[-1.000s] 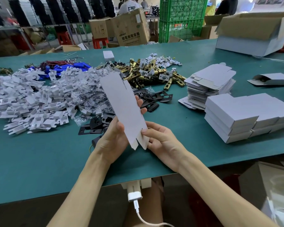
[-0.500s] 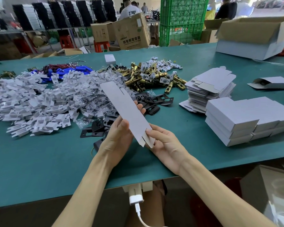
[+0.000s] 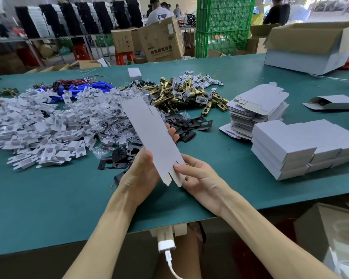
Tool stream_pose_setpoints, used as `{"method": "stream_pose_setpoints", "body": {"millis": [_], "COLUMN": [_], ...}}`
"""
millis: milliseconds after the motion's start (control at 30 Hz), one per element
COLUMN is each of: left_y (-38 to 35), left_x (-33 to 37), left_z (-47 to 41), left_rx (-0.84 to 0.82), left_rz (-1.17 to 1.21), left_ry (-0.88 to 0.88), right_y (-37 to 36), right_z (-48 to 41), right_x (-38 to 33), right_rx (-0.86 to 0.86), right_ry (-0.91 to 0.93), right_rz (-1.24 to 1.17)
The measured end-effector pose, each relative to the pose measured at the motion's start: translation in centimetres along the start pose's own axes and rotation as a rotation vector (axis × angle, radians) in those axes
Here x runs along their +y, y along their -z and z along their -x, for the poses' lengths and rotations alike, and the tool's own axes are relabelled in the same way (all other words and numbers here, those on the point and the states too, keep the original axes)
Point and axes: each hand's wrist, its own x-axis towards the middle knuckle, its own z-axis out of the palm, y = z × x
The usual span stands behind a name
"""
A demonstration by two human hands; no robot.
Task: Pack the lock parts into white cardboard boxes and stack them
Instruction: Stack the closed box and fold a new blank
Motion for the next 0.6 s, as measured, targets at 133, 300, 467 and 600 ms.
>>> {"method": "stream_pose_setpoints", "body": {"millis": [133,300,467,600], "left_y": [0.3,0.7,1.3,1.7], "left_x": [-0.3,-0.6,-1.1,-1.7], "left_z": [0.0,-0.4,-0.4,-0.9], "left_rx": [-0.025,0.043,0.173,0.36], "left_rz": [0.015,-0.009,0.032,0.135], "left_ry": [0.045,0.066,0.098,0.159], "right_y": [0.1,0.1,-0.2,-0.2], "right_z": [-0.1,-0.3,-0.4,-0.2], "right_x": [0.2,0.4,0.5,0.8], "right_rx": [0.017,0.024,0.022,0.013], "right_ry": [0.007,0.046,0.06,0.131], "right_rz": [-0.009,0.01,0.078,0.139]}}
